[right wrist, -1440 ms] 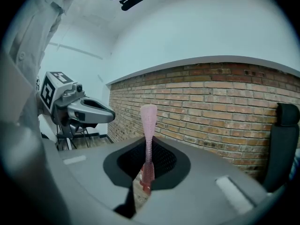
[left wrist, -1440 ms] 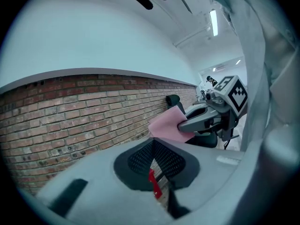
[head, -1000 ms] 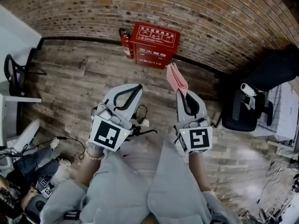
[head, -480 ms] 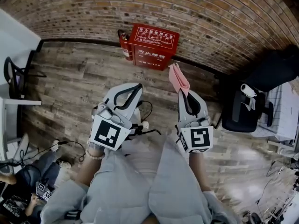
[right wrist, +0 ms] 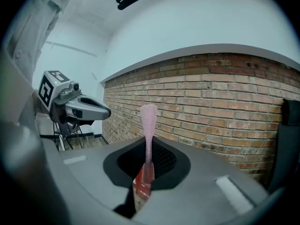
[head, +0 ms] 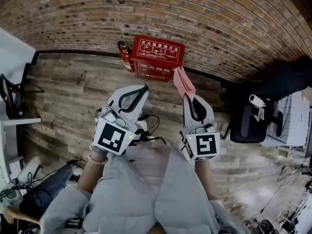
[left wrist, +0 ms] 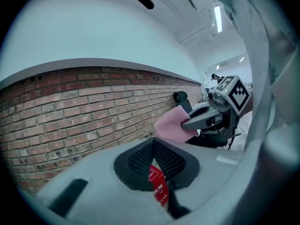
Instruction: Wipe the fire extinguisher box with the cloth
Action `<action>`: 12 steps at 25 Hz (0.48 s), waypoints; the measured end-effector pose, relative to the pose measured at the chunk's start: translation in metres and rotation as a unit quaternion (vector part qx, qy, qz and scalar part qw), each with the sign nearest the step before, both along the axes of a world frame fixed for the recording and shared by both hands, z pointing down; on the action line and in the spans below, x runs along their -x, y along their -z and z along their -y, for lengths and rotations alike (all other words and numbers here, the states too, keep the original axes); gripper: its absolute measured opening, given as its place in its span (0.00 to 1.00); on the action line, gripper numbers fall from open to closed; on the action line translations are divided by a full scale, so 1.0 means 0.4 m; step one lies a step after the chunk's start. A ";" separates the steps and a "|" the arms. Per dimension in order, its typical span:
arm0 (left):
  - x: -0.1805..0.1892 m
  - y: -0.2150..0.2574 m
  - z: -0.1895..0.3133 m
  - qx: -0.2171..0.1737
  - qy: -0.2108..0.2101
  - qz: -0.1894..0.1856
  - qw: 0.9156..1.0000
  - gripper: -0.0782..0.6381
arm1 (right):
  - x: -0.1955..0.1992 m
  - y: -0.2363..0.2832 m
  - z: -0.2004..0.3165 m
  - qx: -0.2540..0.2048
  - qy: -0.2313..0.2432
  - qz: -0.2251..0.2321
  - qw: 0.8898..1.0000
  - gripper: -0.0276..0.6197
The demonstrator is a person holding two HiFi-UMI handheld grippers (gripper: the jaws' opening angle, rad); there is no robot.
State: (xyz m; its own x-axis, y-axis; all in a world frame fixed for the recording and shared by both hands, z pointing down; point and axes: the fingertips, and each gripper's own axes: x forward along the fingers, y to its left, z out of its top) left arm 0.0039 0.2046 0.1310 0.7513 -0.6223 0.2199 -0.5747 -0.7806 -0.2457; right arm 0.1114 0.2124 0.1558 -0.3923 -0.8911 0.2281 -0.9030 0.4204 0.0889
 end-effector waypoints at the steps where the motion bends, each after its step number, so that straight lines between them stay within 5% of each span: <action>1: 0.005 0.002 0.029 0.000 -0.003 0.001 1.000 0.10 | 0.006 0.002 0.026 0.000 -0.002 0.001 1.000 0.07; 12: 0.085 -0.013 0.310 0.013 -0.020 -0.010 1.000 0.10 | 0.082 -0.007 0.274 0.019 -0.029 -0.006 0.999 0.07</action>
